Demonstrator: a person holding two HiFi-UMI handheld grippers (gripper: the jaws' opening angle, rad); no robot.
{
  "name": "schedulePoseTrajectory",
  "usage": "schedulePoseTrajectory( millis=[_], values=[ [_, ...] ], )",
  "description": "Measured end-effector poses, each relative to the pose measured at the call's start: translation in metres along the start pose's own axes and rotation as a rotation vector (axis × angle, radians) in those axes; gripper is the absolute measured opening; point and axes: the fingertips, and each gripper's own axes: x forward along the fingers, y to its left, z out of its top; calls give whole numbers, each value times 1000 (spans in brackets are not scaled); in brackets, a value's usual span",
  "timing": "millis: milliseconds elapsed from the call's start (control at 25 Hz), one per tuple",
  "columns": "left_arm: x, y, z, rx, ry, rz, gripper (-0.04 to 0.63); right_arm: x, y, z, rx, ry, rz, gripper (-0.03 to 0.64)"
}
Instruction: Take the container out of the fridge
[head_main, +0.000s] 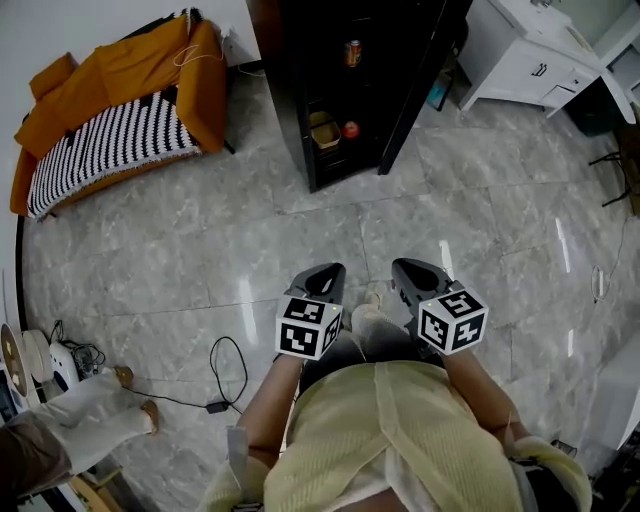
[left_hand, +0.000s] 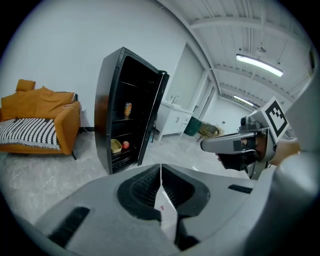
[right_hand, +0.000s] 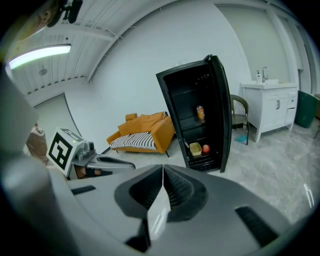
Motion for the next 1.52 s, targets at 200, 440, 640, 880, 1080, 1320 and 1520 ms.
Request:
schedulePoseTrajectory(
  millis=[200,440,640,880,1080,1320,1520],
  values=[
    [6,13,6,-13,1,10,26,14,-4,15,-10,-10,4,29],
    [19,20,18,0,-5,35,26,35,-13,24,-16,-2,40,29],
    [44,22,33,10,4,61,26,45,-29,45,-2,-24,98,29],
    [88,10,56,30,31,60,27,48,-75,61,17,-17,110,29],
    [122,-2,75,39,39,68,26,52,-101,75,13,-11,141,29],
    [146,-1,88,33,35,95,26,61,-125,87,-1,-7,179,29],
    [162,-2,88,25,35,106,26,65,-142,86,-8,6,191,29]
  ],
)
